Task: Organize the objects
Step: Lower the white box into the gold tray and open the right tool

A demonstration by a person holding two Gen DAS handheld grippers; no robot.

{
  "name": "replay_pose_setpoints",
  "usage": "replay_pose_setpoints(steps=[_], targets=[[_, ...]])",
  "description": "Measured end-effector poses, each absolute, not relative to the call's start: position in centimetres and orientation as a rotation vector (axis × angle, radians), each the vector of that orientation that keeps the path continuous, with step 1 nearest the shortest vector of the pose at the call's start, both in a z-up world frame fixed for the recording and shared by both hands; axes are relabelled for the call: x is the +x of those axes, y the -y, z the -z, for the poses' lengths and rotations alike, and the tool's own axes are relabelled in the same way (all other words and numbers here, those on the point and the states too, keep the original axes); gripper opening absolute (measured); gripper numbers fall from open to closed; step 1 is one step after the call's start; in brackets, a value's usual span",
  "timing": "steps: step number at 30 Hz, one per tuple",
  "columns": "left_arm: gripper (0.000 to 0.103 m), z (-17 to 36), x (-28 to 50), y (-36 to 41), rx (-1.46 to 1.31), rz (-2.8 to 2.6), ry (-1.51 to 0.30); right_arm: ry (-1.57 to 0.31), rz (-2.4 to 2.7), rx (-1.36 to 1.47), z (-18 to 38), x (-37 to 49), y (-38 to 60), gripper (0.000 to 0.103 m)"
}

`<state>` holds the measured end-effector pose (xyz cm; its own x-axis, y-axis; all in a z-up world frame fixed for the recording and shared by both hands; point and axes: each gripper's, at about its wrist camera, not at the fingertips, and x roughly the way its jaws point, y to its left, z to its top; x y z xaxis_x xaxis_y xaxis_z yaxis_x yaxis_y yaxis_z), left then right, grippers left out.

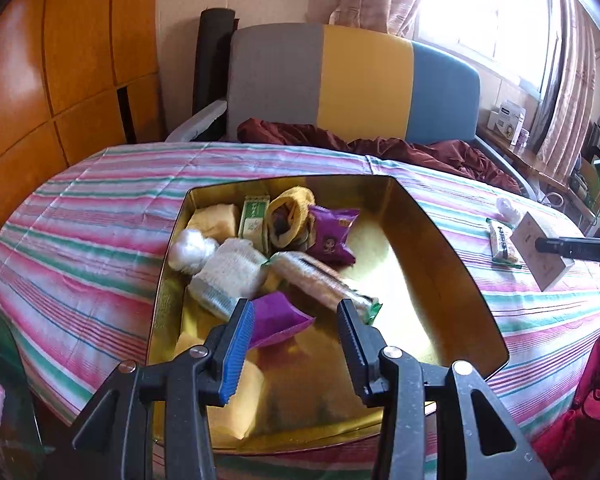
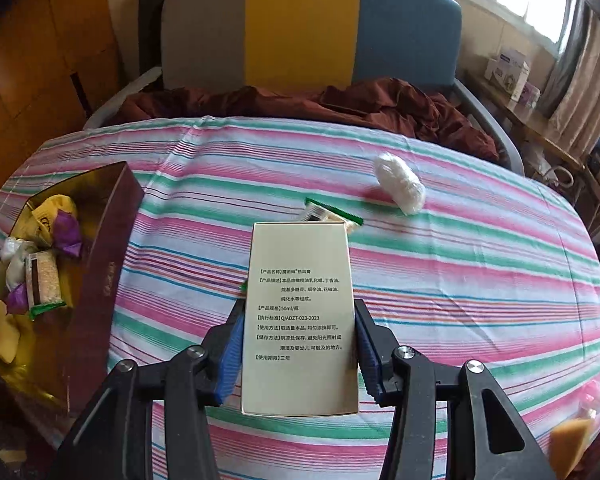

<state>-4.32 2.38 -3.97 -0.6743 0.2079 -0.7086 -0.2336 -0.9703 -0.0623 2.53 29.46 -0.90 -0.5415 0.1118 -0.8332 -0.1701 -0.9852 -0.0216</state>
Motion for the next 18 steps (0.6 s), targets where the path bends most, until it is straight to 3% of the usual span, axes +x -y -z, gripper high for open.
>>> replay_pose_setpoints(steps=[9, 18], targets=[[0.043, 4.7, -4.3, -0.6, -1.16, -2.666, 0.006, -0.243, -2.882, -1.454, -1.7, -0.9, -19.3, 0.05], [0.043, 5.8, -4.6, 0.5, -1.2, -2.64, 0.058, 0.01, -2.9, -1.522, 0.1, -6.8, -10.0, 0.05]])
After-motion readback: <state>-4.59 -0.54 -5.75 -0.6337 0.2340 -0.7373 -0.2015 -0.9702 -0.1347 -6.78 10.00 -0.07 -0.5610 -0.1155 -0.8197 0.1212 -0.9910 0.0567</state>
